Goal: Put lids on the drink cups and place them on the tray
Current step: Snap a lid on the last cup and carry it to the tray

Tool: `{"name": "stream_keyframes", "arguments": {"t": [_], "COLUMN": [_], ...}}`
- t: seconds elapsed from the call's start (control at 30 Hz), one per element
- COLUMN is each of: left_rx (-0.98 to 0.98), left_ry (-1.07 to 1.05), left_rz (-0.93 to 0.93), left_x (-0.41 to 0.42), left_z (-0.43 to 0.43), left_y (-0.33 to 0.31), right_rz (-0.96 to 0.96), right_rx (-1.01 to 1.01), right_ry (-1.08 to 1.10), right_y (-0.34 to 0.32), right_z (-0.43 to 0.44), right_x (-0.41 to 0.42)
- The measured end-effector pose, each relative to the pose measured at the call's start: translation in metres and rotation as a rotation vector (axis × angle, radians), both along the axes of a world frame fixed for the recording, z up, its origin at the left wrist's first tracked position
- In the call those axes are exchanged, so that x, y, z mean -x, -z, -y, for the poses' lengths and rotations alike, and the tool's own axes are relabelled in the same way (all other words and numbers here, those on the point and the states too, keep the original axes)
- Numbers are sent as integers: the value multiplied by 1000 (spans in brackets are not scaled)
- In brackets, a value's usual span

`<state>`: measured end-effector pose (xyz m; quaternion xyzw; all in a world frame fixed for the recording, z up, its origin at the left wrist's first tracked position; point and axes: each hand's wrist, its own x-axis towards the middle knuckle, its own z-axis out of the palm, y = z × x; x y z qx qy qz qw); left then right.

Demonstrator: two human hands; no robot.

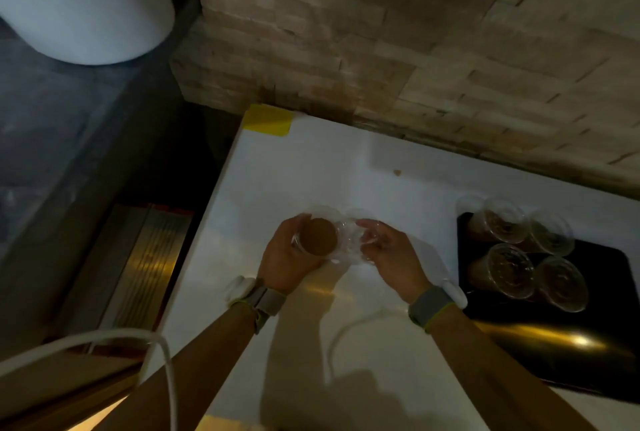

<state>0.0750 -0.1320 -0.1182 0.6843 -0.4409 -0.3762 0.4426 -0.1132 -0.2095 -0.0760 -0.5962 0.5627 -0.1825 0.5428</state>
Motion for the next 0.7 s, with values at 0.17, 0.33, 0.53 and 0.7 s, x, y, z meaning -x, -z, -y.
{"name": "stream_keyframes", "arguments": {"t": [0.17,0.33,0.53,0.7], "left_rx": [12,25,-8,-50], "left_ry": [85,116,117,102], "left_rz": [-26,-33,-34,-14], "left_x": [12,28,44,47], "left_z": [-21,-43,-58,-64], "left_y": [-3,-3,6,7], "right_rz": [72,-93,-196,-494], "right_rx": [90,276,391,808], "right_ry": [-18,-217,-482,-680], "right_y": [-18,-16,4,14], "right_z": [-25,-51,-73,-89], "right_x": [4,16,27,27]}}
